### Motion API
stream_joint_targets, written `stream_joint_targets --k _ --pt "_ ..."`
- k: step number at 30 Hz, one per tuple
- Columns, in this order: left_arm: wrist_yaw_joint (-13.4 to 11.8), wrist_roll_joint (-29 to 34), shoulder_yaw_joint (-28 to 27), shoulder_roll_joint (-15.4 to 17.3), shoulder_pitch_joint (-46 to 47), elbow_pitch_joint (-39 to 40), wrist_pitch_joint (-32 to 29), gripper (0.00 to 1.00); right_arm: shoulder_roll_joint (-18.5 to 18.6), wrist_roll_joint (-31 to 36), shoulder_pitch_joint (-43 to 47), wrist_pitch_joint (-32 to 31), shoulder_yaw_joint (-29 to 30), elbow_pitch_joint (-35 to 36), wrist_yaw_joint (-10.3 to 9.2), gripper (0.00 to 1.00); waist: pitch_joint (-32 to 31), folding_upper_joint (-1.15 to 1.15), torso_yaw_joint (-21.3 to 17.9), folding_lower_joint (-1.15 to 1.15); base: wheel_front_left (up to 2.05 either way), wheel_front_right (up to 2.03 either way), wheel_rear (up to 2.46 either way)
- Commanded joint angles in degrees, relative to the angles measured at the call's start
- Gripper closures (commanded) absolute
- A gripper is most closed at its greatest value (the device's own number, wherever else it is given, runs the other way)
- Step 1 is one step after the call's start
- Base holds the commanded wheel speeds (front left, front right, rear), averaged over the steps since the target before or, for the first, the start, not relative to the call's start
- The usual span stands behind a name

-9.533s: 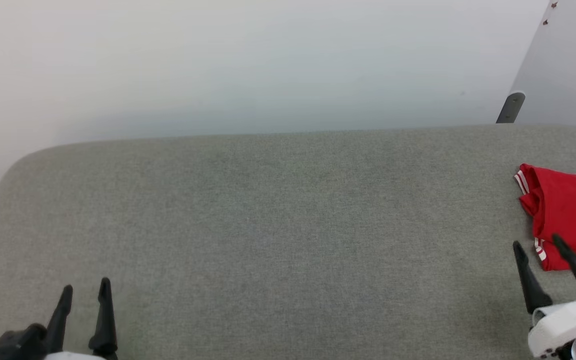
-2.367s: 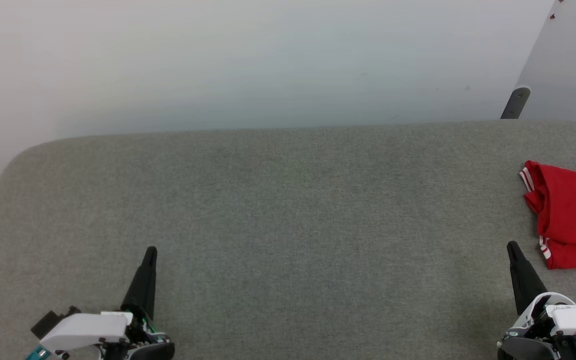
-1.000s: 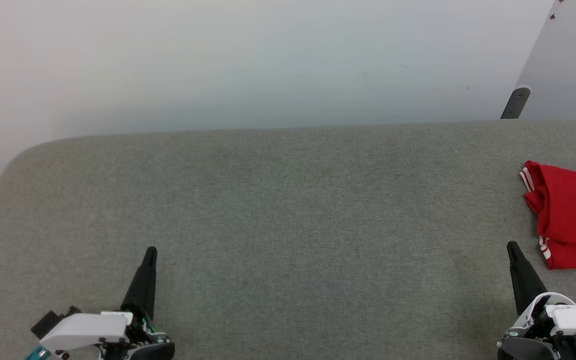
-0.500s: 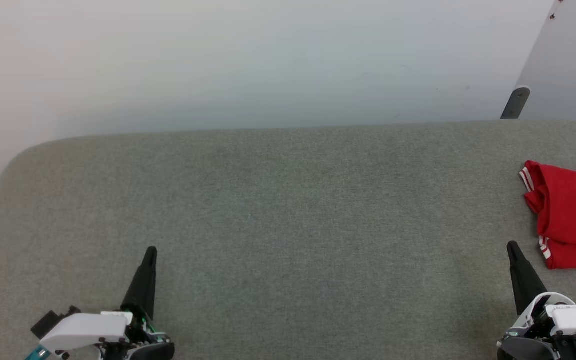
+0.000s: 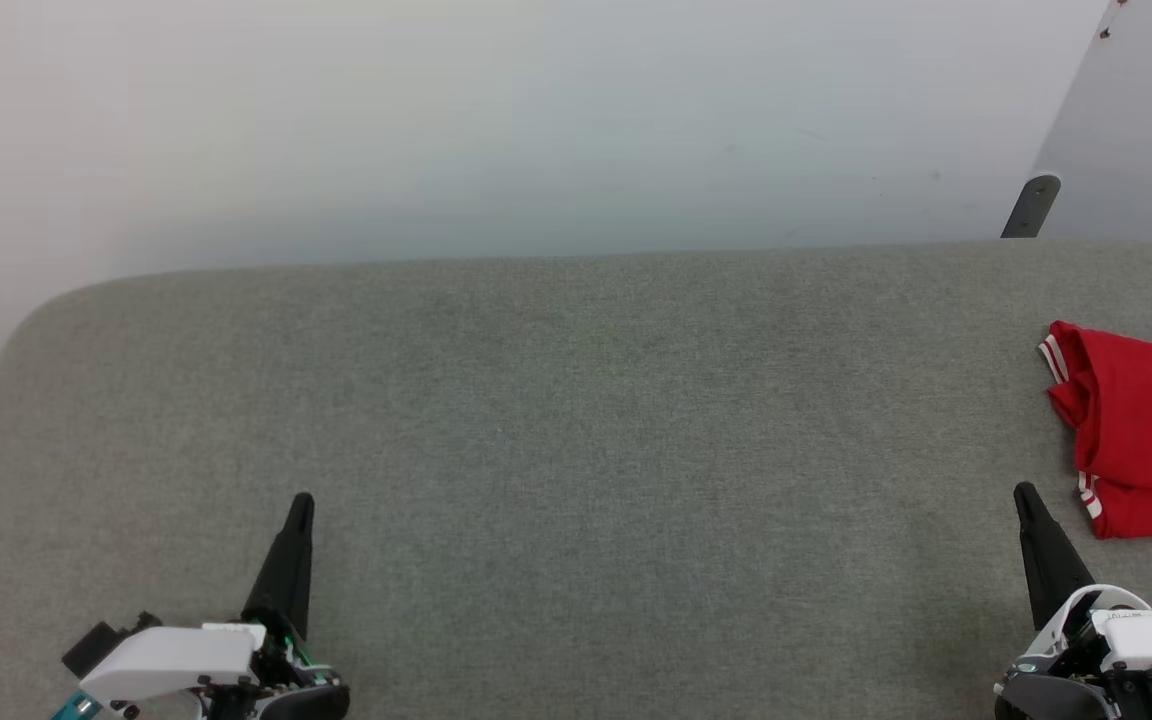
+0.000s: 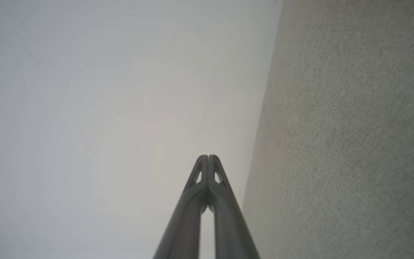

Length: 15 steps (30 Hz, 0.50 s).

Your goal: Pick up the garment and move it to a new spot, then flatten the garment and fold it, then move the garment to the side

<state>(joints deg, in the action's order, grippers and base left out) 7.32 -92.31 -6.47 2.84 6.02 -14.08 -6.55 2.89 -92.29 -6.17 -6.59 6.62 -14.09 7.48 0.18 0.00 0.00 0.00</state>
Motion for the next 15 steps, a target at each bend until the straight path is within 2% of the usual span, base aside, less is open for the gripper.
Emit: stream_joint_targets --k 1,15 --pt "0.31 -0.19 -0.13 -0.04 0.48 0.07 -0.16 1.00 -0.18 -0.24 -0.14 -0.10 -0.03 0.16 0.02 1.00 0.00 0.00 0.00 0.00 0.00 0.00 0.00" --pt "0.31 -0.20 -0.12 -0.04 0.48 0.08 -0.16 1.00 -0.17 -0.24 -0.14 -0.09 -0.03 0.16 0.02 1.00 0.00 0.00 0.00 0.00 0.00 0.00 0.00"
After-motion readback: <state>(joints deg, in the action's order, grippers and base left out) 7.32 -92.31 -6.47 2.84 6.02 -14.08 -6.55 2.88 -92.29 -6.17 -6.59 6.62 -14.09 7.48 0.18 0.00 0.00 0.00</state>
